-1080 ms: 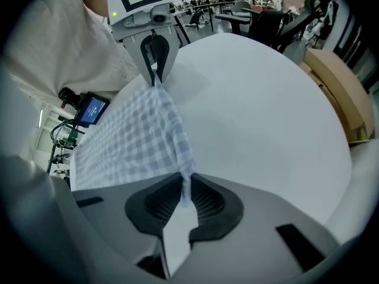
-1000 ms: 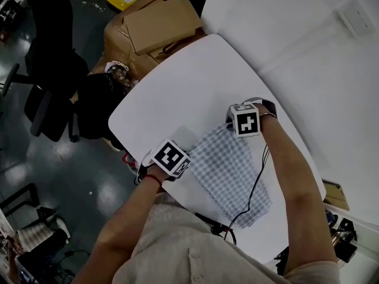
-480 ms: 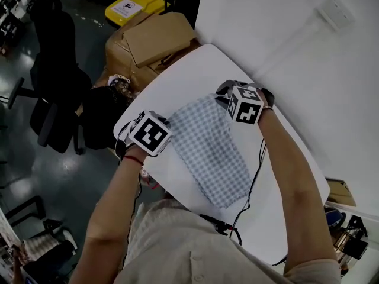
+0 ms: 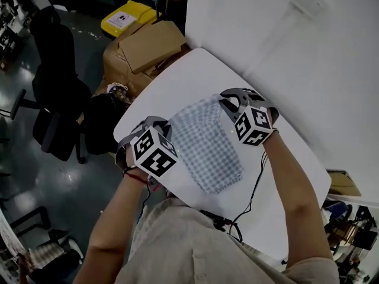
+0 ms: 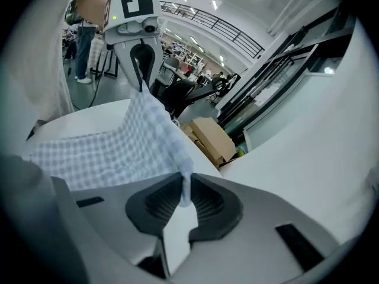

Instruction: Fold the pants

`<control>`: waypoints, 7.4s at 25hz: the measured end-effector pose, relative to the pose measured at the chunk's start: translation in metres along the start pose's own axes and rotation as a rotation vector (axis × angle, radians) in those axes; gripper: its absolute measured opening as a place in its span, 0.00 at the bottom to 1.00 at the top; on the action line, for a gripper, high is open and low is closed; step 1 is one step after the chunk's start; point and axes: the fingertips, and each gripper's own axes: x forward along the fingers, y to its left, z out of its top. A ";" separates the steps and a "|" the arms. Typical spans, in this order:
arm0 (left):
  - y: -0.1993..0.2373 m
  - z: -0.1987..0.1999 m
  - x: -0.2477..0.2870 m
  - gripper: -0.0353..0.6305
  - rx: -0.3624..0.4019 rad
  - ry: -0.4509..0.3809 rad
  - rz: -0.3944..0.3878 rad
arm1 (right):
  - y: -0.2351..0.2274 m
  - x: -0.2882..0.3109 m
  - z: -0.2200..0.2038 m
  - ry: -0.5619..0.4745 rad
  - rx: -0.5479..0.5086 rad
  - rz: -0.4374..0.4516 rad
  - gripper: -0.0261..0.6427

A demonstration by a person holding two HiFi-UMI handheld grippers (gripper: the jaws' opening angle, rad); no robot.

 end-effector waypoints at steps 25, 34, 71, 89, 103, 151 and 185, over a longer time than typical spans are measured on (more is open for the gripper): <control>-0.194 -0.005 -0.018 0.12 0.168 0.002 -0.030 | 0.149 -0.130 -0.074 -0.047 0.088 -0.045 0.13; -0.242 -0.033 0.009 0.12 0.252 0.056 -0.051 | 0.211 -0.124 -0.104 0.018 0.046 0.034 0.13; -0.334 -0.085 0.023 0.21 0.084 0.114 -0.311 | 0.289 -0.148 -0.140 0.108 0.174 0.252 0.12; -0.176 -0.054 0.032 0.11 -0.381 -0.035 -0.373 | 0.180 -0.090 -0.093 0.187 0.872 0.420 0.08; -0.121 -0.057 0.078 0.21 -0.363 0.005 -0.517 | 0.140 -0.013 -0.106 0.390 1.036 0.449 0.16; -0.078 -0.094 0.098 0.26 -0.685 0.038 -0.514 | 0.105 -0.003 -0.157 0.422 1.229 0.254 0.15; -0.271 -0.079 0.051 0.11 -0.827 0.103 -0.832 | 0.186 -0.042 -0.155 0.360 1.480 0.584 0.07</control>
